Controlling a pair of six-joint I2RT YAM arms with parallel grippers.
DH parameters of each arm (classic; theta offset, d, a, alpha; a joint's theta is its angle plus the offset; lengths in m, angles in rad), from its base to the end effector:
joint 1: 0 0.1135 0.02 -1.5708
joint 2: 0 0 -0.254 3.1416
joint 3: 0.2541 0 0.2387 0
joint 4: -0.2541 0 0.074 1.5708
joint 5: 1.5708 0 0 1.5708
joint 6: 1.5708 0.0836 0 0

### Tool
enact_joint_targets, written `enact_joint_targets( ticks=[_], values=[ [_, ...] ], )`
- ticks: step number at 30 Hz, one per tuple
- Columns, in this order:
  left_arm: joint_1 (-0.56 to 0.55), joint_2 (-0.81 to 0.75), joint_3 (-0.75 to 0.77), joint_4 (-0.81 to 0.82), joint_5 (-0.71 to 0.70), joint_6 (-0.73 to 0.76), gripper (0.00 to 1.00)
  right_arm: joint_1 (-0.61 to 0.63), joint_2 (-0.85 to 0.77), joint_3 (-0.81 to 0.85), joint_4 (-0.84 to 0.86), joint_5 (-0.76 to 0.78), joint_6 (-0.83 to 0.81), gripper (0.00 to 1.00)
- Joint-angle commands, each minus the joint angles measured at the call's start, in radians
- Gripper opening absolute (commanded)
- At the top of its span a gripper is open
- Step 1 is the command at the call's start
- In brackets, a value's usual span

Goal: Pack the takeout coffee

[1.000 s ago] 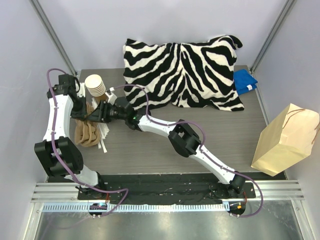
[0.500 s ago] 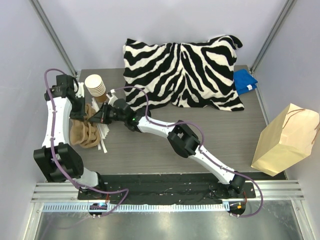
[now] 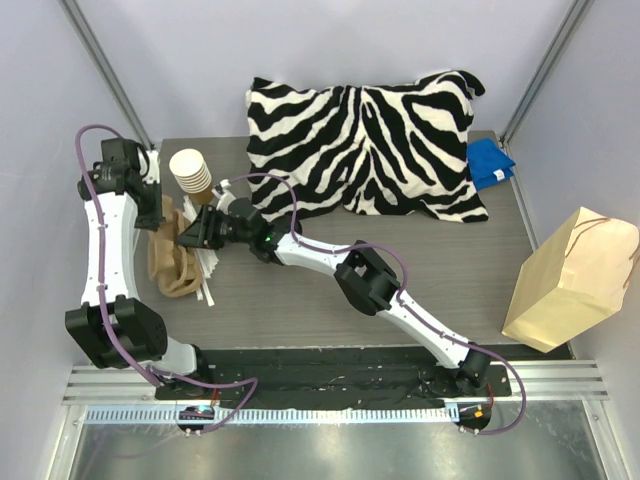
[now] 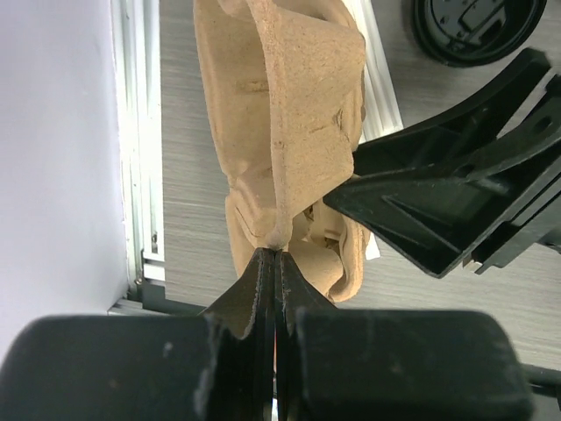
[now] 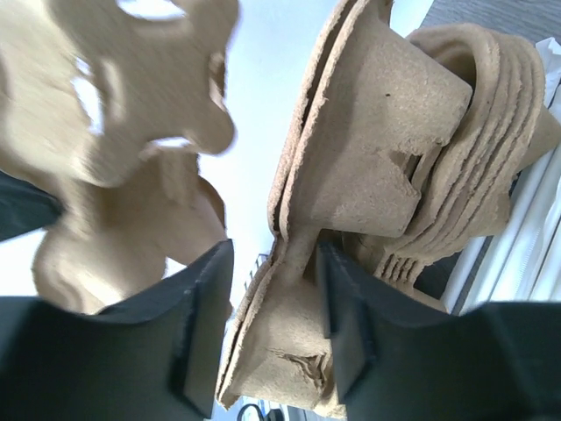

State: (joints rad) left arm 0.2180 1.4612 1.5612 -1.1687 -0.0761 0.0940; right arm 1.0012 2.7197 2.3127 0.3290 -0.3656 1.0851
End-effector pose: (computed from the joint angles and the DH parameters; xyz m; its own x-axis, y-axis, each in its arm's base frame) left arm 0.2836 0.0693 0.3108 -0.8756 -0.0981 -0.4729 -0.1699 0.9791 0.1115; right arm 0.3196 0.5544 0.1693 -0.8851 0.1493 -0.4408 -0.4197 0.1530 0.8947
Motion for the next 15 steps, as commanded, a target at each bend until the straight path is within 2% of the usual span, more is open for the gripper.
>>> enact_joint_targets(
  ticks=[1, 15],
  values=[
    [-0.002, -0.027, 0.068, -0.006, -0.007, 0.009, 0.00, -0.015, -0.031, -0.004, 0.053, -0.036, -0.027, 0.56],
    [0.000, -0.005, 0.186, -0.032, -0.002, -0.008, 0.00, 0.002, -0.049, 0.033, -0.111, 0.027, -0.122, 0.59]
  ],
)
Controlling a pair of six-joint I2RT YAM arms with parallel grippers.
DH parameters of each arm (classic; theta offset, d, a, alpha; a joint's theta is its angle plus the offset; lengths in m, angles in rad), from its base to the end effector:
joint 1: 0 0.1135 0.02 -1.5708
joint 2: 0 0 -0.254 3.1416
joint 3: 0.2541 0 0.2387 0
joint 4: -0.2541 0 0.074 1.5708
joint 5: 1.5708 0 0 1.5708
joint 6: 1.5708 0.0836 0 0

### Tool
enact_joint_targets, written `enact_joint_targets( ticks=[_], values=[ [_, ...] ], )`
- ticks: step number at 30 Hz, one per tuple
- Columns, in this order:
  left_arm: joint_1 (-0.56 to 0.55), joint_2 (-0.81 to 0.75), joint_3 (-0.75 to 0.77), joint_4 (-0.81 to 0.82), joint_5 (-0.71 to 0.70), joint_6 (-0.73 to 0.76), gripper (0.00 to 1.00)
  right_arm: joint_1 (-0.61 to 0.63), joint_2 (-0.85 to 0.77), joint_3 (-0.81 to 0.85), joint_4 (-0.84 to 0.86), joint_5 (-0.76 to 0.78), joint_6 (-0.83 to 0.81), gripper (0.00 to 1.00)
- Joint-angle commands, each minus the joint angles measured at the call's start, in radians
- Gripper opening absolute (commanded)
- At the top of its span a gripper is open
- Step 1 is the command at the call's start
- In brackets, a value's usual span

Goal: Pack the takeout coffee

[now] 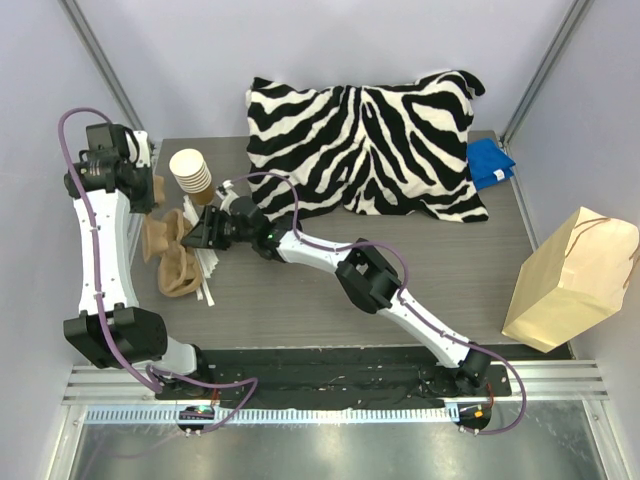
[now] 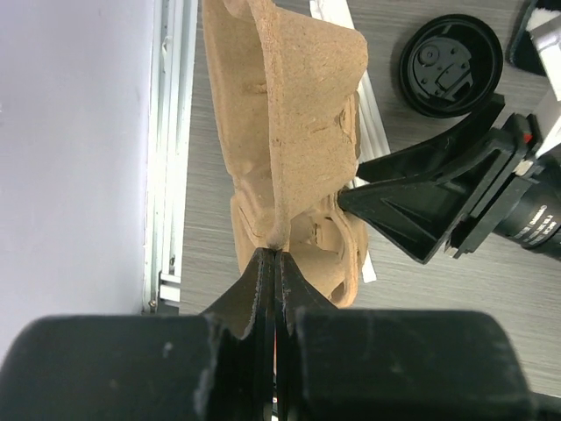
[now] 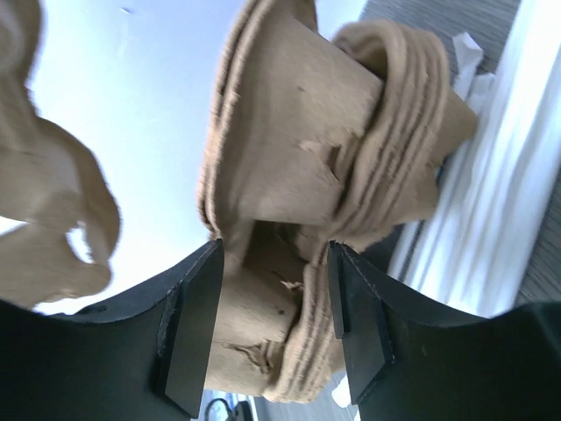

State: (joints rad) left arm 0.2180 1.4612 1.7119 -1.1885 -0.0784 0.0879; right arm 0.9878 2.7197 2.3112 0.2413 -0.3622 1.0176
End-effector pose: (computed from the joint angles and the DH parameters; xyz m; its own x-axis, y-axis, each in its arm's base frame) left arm 0.2858 0.0700 0.3546 -0.8070 -0.0891 -0.5837 -0.1907 0.9749 0.1148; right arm 0.3263 0.5486 0.1555 -0.8760 0.1169 -0.4679 -0.4333 0.2354 0.8700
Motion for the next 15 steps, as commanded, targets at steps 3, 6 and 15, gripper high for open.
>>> enact_joint_targets(
  ticks=[3, 6, 15],
  values=[
    [0.001, -0.010, 0.032, -0.008, 0.003, -0.004, 0.00, 0.022, -0.057, 0.056, -0.054, 0.040, -0.080, 0.59],
    [0.003, -0.015, 0.025, -0.003, 0.008, -0.002, 0.00, 0.029, -0.075, 0.056, -0.068, 0.048, -0.099, 0.60],
    [0.018, -0.022, 0.017, 0.013, 0.025, 0.003, 0.00, 0.012, -0.129, 0.022, -0.123, 0.114, -0.114, 0.61]
  ],
)
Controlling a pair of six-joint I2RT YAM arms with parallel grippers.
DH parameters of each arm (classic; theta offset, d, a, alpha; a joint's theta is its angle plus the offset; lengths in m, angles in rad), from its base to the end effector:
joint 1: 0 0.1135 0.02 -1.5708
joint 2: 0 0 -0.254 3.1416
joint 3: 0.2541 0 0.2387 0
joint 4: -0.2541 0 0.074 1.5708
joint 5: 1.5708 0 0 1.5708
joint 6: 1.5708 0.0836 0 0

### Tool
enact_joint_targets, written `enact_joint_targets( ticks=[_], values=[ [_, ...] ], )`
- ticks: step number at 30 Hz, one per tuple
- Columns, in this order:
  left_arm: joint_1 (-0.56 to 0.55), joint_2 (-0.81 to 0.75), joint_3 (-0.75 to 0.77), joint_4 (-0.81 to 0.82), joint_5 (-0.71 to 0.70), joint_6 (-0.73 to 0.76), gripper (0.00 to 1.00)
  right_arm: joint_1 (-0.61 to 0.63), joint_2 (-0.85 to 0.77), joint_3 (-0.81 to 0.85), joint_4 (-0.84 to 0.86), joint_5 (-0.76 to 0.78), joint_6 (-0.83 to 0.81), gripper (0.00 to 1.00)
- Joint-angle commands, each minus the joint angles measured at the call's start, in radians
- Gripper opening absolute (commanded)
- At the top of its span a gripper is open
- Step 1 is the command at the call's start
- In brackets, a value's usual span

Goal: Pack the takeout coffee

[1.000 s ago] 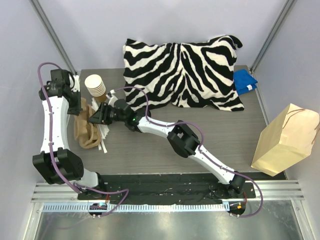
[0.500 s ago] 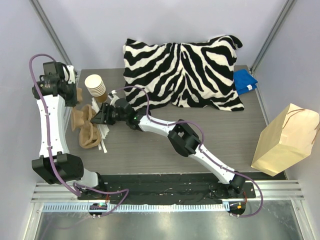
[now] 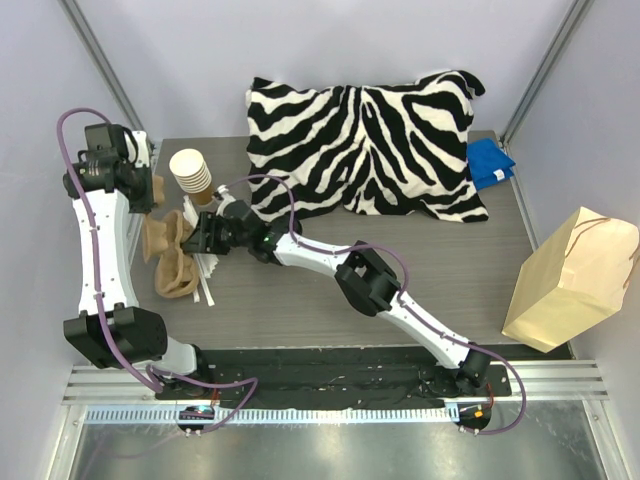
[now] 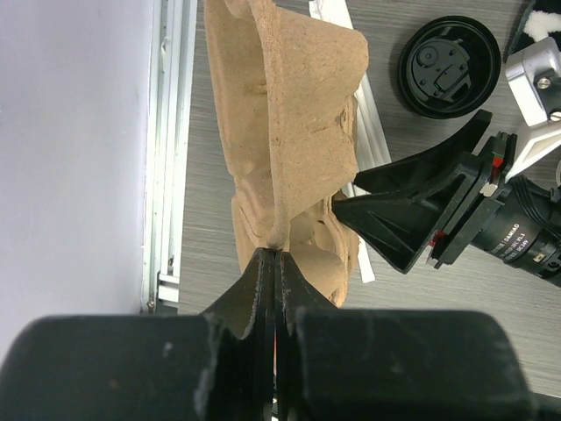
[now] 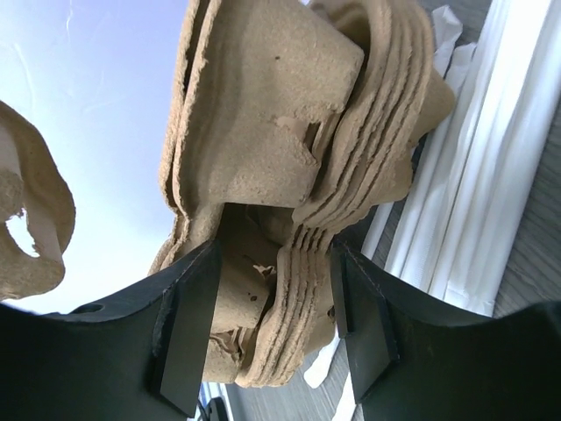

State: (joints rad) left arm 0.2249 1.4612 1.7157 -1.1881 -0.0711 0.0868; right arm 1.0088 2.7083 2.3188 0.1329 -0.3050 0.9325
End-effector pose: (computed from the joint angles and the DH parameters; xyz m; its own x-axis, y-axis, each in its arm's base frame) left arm 0.2856 0.0714 0.3557 -0.8034 -0.0951 -0.5878 -0.1947 0.9748 0.1085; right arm 0.3175 0.5513 0.1489 -0.8531 0.0829 -0.5151 -0.4645 0.3289 0.8222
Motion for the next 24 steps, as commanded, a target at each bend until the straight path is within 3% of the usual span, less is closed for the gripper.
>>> enact_joint_targets(
  ticks=[1, 24],
  values=[
    [0.014, -0.022, 0.015, 0.015, 0.019, 0.005, 0.00, -0.012, -0.133, 0.008, -0.013, 0.069, -0.024, 0.61],
    [0.037, -0.010, 0.081, 0.010, 0.059, -0.002, 0.00, 0.056, -0.166, 0.022, -0.096, 0.162, -0.008, 0.59]
  ],
)
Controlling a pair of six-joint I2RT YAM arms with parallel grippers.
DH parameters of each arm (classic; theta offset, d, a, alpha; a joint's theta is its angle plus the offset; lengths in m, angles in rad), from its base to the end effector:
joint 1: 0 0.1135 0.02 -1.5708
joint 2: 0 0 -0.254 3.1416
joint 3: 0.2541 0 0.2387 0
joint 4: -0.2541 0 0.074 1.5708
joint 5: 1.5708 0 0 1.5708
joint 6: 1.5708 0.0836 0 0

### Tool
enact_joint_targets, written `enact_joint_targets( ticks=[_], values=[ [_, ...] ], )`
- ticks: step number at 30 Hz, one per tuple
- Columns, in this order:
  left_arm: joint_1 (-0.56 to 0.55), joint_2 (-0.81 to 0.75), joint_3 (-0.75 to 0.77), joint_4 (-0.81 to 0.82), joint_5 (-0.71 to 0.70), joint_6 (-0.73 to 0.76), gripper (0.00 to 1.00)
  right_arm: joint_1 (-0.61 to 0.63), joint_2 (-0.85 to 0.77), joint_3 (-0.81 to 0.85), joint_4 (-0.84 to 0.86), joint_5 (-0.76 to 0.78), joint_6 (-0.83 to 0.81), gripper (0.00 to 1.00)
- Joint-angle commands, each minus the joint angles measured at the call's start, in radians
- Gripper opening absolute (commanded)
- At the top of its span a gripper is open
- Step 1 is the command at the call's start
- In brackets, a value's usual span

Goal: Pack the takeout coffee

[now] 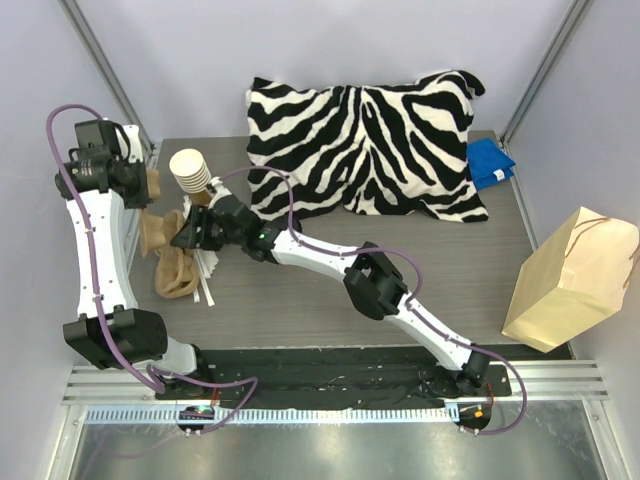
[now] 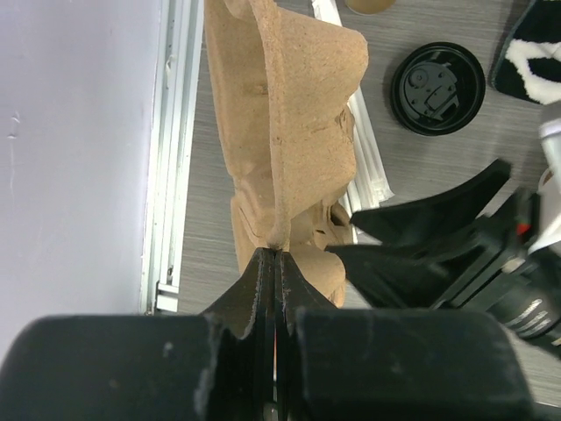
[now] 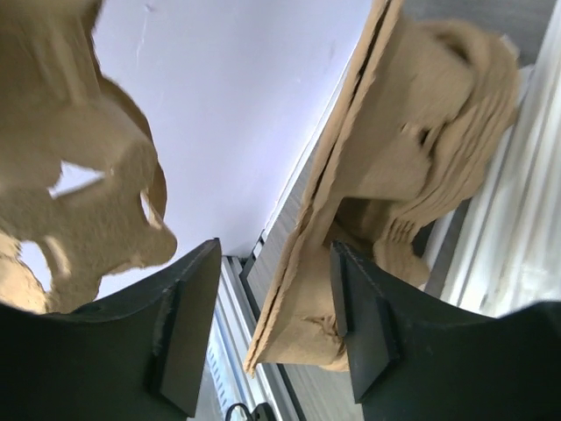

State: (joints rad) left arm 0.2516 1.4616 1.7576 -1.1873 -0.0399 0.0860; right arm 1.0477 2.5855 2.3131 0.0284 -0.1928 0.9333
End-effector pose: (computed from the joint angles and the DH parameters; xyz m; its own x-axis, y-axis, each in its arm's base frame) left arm 0.2847 0.0766 0.3682 -0.7741 -0.1103 -0.6234 -0.2073 0.9746 0.0849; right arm 0.2988 0.5501 0.2055 -0.8297 0.1400 -0.5404 -0.4643 0.3641 0.8073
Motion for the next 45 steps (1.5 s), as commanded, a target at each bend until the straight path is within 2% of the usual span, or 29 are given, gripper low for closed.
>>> enact_joint_targets(
  ticks=[1, 5, 7, 23, 36, 45],
  values=[
    [0.012, -0.015, 0.037, 0.012, 0.031, -0.003, 0.00, 0.018, -0.042, 0.023, 0.007, 0.056, -0.008, 0.58],
    [0.012, -0.014, 0.034, 0.014, 0.035, 0.000, 0.00, 0.020, -0.034, 0.025, 0.010, 0.056, -0.017, 0.48],
    [0.011, -0.014, 0.029, 0.017, 0.035, -0.002, 0.00, 0.021, -0.031, 0.028, 0.013, 0.053, -0.017, 0.46],
    [0.014, -0.021, 0.005, 0.018, 0.037, -0.003, 0.00, 0.040, -0.013, 0.019, -0.019, 0.035, -0.056, 0.44],
    [0.020, -0.018, 0.003, 0.017, 0.067, -0.003, 0.00, 0.040, -0.004, 0.012, -0.005, 0.032, -0.034, 0.36],
    [0.021, -0.026, -0.018, 0.017, 0.067, -0.006, 0.00, 0.041, 0.004, 0.011, -0.068, 0.053, -0.068, 0.32]
  ],
)
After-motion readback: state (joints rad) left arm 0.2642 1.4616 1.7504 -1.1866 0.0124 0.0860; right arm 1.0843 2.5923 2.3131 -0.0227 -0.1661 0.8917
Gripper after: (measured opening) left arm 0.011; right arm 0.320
